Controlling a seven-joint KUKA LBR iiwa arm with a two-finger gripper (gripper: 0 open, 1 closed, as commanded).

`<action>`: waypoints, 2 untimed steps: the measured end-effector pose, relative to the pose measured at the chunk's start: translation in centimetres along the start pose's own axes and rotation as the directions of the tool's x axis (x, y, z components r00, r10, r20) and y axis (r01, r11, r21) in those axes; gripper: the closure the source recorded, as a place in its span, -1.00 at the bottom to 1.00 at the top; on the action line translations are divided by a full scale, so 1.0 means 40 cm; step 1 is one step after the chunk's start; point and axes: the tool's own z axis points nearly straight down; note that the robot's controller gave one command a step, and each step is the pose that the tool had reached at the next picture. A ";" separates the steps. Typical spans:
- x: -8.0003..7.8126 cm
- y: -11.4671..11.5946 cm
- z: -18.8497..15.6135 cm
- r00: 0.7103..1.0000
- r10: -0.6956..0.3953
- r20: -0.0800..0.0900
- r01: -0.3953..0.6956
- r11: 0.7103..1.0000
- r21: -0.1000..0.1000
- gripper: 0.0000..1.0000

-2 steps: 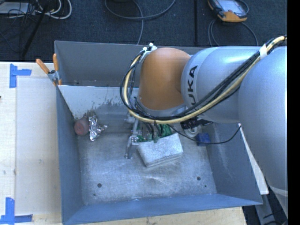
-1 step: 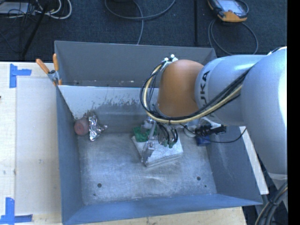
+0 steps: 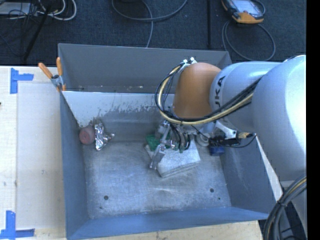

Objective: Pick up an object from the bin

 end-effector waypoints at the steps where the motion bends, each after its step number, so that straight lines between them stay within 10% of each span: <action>1: 0.000 0.000 -0.001 1.000 0.001 0.000 -0.001 1.000 0.000 1.00; 2: -0.001 -0.001 0.000 1.000 0.001 0.002 -0.001 1.000 0.000 -1.00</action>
Offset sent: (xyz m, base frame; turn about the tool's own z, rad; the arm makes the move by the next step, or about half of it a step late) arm 0.0000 0.0000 0.0000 0.0000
